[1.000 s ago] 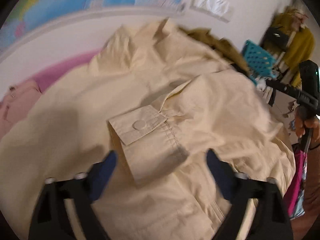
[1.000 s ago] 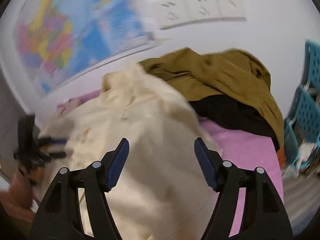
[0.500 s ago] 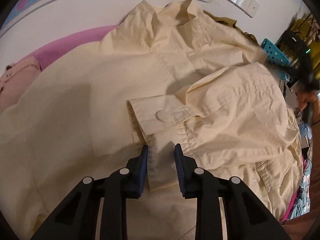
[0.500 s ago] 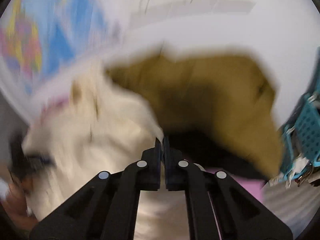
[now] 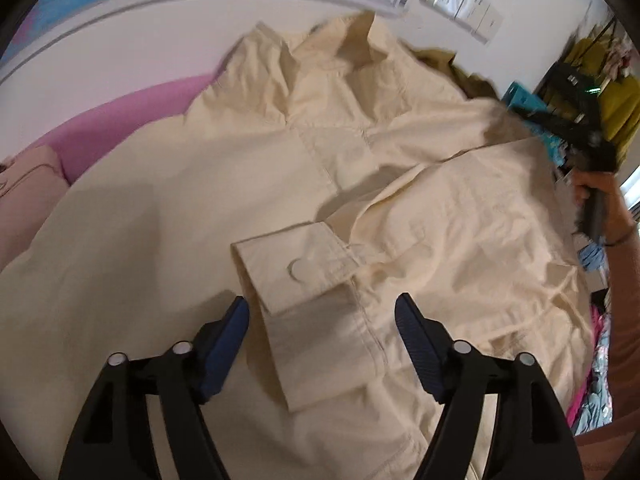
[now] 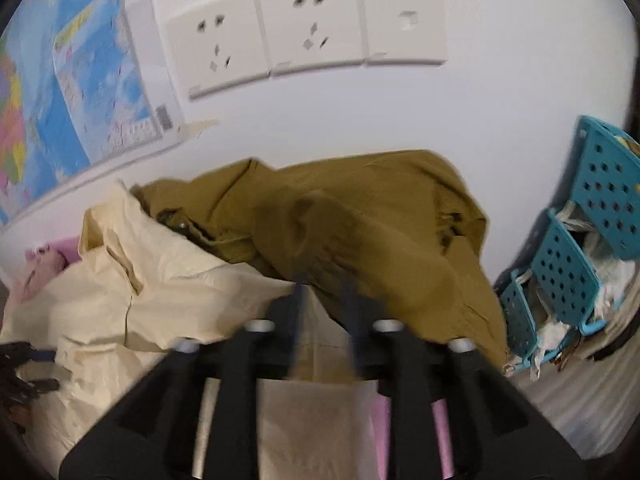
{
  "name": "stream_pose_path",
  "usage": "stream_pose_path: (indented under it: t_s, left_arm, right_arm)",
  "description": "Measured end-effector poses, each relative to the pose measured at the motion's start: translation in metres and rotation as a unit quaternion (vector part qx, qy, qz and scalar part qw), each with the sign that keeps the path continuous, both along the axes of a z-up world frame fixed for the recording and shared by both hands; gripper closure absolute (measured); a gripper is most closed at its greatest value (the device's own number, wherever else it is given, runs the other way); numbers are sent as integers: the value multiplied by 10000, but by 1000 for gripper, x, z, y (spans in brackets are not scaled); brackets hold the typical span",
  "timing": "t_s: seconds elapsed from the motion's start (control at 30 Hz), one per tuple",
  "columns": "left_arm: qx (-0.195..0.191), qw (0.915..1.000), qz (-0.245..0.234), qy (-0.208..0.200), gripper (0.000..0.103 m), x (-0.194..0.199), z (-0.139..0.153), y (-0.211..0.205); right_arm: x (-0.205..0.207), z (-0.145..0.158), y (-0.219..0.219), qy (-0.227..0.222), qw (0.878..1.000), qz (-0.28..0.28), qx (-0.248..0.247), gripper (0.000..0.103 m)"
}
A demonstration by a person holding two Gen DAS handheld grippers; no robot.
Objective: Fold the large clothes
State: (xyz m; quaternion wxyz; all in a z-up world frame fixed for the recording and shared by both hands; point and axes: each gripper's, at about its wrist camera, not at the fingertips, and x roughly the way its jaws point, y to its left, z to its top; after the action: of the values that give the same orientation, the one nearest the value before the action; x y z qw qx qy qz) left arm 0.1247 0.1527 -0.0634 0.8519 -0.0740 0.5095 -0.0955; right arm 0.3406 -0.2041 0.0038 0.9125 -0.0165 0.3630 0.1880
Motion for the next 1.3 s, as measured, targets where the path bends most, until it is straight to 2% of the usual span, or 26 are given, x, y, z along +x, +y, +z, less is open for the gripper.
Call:
stream_pose_path:
  t_s: [0.1,0.13,0.17,0.23,0.3,0.37,0.43,0.47,0.53,0.57,0.63,0.73,0.83,0.87,0.97,1.07,1.13,1.2,1.3]
  left_arm:
    - [264,9995,-81,165,70,20,-12,-9]
    - [289,9995,-108,104,74,23,-12,-13]
    - [306,9995,-99,51,82,27,-12,-13]
    - [224,9997,-6,-10,86,31,-9,-11]
    - [148,9997,178,-90,90,36,-4,-4]
    - [62,9989,380,-255,90,38,3,6]
    - [55,9986,501,-187,83,38,1,10]
    - [162,9986,498,-91,76,38,0,11]
    - [293,9986,449,-43,69,30,2,10]
    - [293,9984,442,-221,65,19,10,12]
    - [297,9971,477,-508,48,0,24,19]
    - [616,9906,681,-1015,41,-49,52,36]
    - [872,9828,951,-1322,36,-101,73,63]
    - [956,9796,1089,-1390,31,-117,77,73]
    - [1181,9691,1566,-1493,30,-167,85,113]
    - [1170,9599,2063,-1492,28,-210,85,144]
    - [1072,9570,2283,-1435,28,-234,79,161]
    - [1105,9580,2308,-1292,26,-251,68,167]
    - [1125,9602,2334,-1046,26,-269,50,169]
  right_arm:
    - [-32,17,0,-389,9991,114,112,64]
    - [-49,21,4,-489,9982,309,144,63]
    - [-61,20,11,-505,9971,555,150,60]
    - [-85,13,30,-466,9926,1117,33,54]
    - [-103,2,52,-369,9863,1602,-132,54]
    - [-122,-16,82,-293,9768,2084,-394,54]
    - [-132,-30,106,-153,9676,2457,-556,55]
    - [-139,-40,121,-147,9621,2620,-744,54]
    - [-145,-64,147,-92,9493,2865,-1291,55]
    - [-143,-75,155,-35,9472,2818,-1528,55]
    - [-134,-92,162,173,9474,2701,-1707,55]
    - [-116,-97,153,528,9611,2366,-1324,57]
    - [-114,-88,145,559,9687,2108,-1181,57]
    - [-119,-80,143,531,9702,2132,-1017,56]
    - [-144,-55,144,405,9656,2533,-419,54]
    - [-185,-35,164,304,9428,3318,105,46]
    - [-208,-31,184,352,9237,3804,281,45]
    - [-232,-34,211,468,8993,4332,367,45]
    - [-256,-44,243,606,8762,4770,322,44]
